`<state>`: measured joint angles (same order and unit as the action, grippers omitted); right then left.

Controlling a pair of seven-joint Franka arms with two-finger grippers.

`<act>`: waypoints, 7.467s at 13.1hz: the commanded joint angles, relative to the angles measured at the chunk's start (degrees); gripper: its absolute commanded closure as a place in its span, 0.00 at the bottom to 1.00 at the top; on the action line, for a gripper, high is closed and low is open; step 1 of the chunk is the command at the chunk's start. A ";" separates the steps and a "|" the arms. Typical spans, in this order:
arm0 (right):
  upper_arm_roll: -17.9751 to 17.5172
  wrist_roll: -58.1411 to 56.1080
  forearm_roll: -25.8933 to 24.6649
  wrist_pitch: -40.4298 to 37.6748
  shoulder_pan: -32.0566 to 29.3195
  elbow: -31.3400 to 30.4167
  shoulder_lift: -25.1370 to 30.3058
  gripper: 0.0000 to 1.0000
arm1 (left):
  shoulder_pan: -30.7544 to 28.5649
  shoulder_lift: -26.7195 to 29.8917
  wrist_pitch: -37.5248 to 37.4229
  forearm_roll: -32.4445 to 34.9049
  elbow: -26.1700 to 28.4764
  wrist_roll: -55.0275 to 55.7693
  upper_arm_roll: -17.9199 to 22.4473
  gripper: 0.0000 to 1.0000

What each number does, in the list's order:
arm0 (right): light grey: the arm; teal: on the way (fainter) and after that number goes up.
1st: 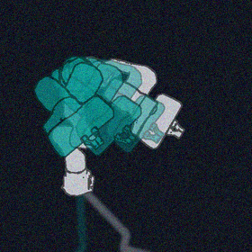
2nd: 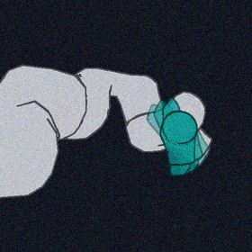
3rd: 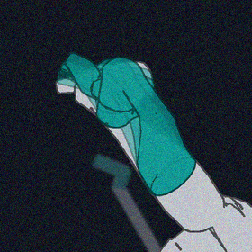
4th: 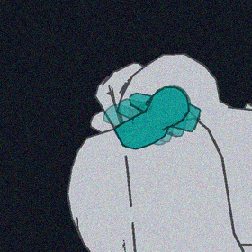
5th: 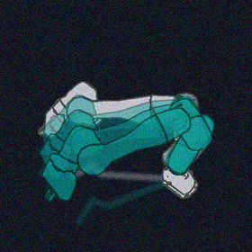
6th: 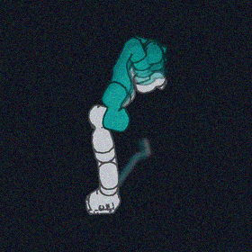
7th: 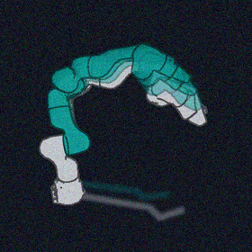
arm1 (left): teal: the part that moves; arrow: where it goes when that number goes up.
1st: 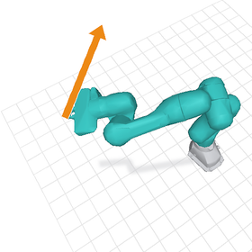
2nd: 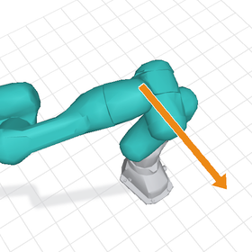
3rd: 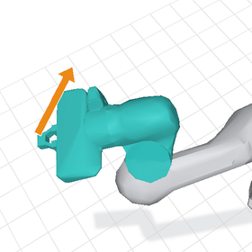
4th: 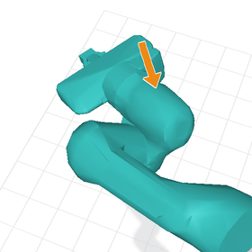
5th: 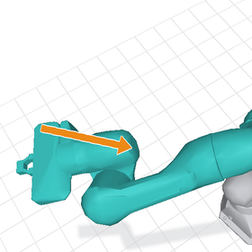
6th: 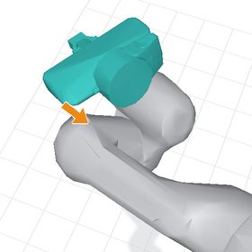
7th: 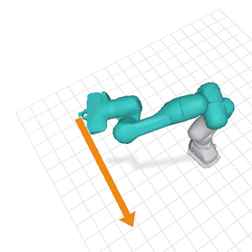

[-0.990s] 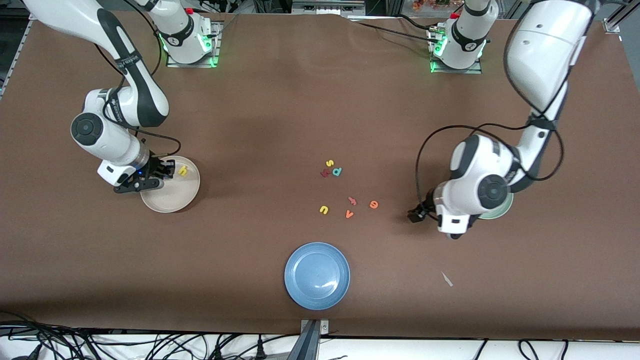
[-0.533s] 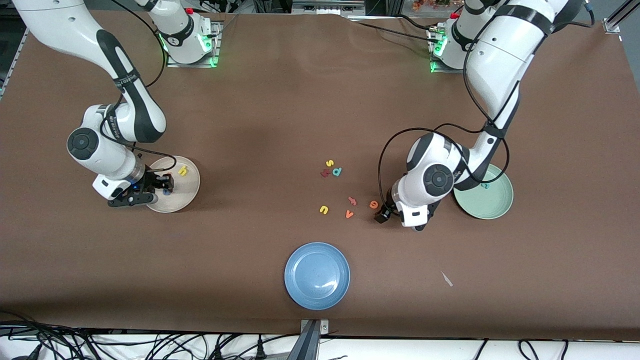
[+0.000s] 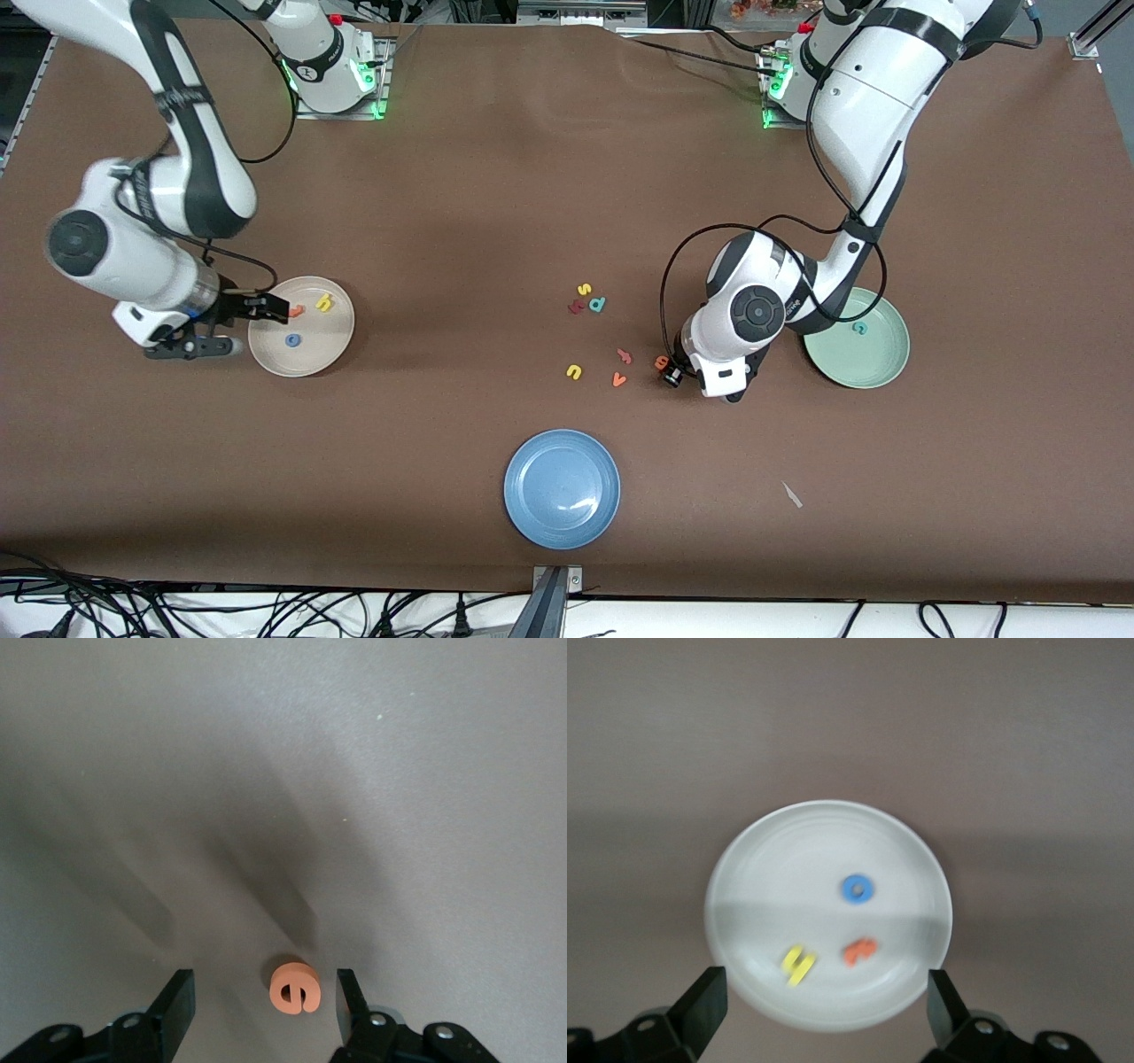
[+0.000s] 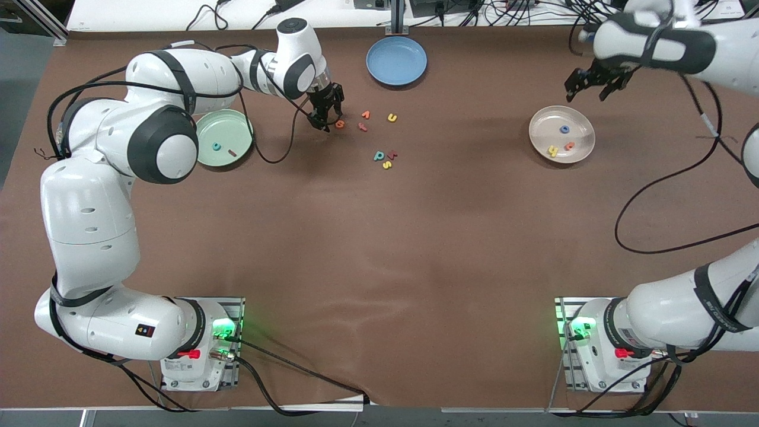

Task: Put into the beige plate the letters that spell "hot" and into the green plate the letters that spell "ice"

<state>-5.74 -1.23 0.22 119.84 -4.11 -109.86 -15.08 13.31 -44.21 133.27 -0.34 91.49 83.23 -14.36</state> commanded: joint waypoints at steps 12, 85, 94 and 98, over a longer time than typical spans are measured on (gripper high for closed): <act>-0.06 2.99 1.28 -20.25 3.32 9.31 12.17 0.00 | 3.74 -2.55 2.79 1.31 -2.02 5.36 2.58 0.73; 6.97 3.43 -3.56 -27.73 9.56 21.09 10.34 0.00 | -15.68 22.94 -50.56 0.69 -19.69 -88.86 15.15 0.01; 7.06 3.34 -3.38 -27.73 9.48 21.09 10.34 0.00 | -15.77 23.11 -50.65 0.78 -19.69 -88.86 15.15 0.01; 7.06 3.52 -3.21 -27.73 9.48 21.09 10.34 0.00 | -15.68 23.20 -50.65 0.78 -19.60 -88.77 15.06 0.01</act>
<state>0.94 1.63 -2.87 93.18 4.92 -90.65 -3.93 -2.54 -21.64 82.12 -0.85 71.24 -4.10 0.59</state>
